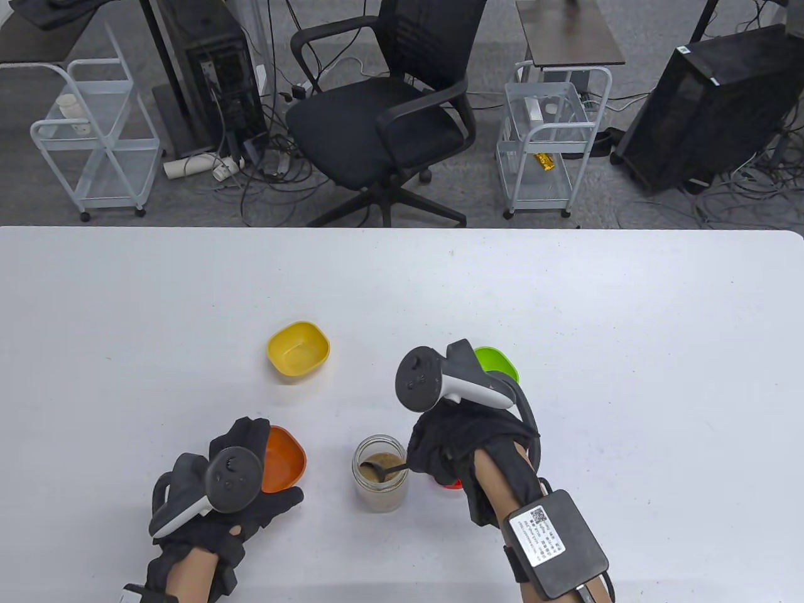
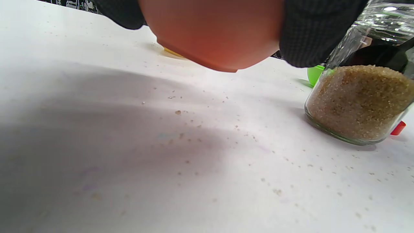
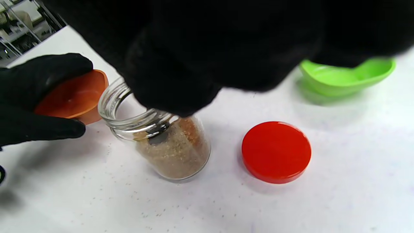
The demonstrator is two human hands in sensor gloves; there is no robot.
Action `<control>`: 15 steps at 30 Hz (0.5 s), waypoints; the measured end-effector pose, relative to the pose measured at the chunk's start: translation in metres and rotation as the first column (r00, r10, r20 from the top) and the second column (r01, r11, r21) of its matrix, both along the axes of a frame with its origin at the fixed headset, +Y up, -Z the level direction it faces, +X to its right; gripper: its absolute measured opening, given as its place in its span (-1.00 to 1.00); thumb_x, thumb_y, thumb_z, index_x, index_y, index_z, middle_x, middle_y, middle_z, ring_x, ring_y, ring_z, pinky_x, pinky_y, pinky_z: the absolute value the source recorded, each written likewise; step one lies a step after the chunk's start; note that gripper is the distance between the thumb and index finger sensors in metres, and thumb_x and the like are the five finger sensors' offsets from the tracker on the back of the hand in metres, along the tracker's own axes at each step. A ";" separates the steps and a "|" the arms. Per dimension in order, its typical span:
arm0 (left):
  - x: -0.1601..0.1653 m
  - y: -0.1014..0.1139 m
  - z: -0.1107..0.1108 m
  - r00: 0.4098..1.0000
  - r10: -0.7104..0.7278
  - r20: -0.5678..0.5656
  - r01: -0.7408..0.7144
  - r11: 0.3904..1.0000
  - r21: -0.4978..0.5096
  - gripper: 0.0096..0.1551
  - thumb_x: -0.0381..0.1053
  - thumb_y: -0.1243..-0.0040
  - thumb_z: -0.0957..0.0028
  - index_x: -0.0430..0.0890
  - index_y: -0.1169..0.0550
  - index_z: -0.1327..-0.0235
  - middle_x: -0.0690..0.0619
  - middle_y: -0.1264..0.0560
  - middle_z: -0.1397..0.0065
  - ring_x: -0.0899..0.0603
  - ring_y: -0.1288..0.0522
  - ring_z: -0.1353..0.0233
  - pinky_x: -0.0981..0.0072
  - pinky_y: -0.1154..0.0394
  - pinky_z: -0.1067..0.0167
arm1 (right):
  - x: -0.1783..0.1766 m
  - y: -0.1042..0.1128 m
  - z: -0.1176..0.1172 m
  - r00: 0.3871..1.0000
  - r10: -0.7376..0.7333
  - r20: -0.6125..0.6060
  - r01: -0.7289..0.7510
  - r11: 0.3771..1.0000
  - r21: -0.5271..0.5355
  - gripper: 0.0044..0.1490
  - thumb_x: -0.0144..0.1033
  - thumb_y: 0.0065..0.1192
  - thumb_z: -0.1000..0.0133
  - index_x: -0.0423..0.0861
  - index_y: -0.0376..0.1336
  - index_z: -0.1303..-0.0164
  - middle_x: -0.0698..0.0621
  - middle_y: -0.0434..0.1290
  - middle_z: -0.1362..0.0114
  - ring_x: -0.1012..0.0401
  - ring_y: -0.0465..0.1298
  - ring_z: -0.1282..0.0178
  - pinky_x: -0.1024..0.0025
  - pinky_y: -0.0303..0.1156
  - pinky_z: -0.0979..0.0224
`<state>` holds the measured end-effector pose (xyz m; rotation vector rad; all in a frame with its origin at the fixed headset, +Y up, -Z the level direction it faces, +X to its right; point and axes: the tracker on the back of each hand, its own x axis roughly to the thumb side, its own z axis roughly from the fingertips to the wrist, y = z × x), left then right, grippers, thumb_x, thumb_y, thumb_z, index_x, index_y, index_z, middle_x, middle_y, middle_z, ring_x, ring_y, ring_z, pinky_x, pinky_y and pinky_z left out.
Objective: Scoop brown sugar granules from jar into dishes
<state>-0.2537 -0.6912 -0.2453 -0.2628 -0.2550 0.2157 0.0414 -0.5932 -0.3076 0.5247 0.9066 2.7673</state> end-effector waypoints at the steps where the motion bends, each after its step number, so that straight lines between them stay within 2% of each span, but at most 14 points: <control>1: 0.000 0.000 0.000 1.000 0.001 0.001 -0.001 1.000 0.000 0.41 0.45 -0.33 -0.12 -0.39 0.08 -0.73 -0.44 0.08 -0.77 -0.55 -0.09 -0.65 -0.24 -0.29 -0.58 | 0.007 -0.003 -0.002 0.999 -0.043 0.021 0.043 0.999 -0.022 -0.54 -0.09 0.38 -0.15 -0.03 0.55 -0.16 0.18 0.74 0.39 0.27 0.66 0.63 0.26 0.69 0.29; 15: 0.001 -0.001 0.000 1.000 0.006 0.026 -0.006 1.000 0.005 0.41 0.46 -0.33 -0.10 -0.38 0.06 -0.74 -0.44 0.07 -0.77 -0.55 -0.11 -0.64 -0.23 -0.29 -0.57 | 0.060 -0.007 0.000 0.952 -0.272 0.141 0.280 0.959 -0.041 -0.54 -0.10 0.37 -0.17 -0.05 0.55 -0.16 0.17 0.74 0.39 0.27 0.67 0.64 0.25 0.69 0.30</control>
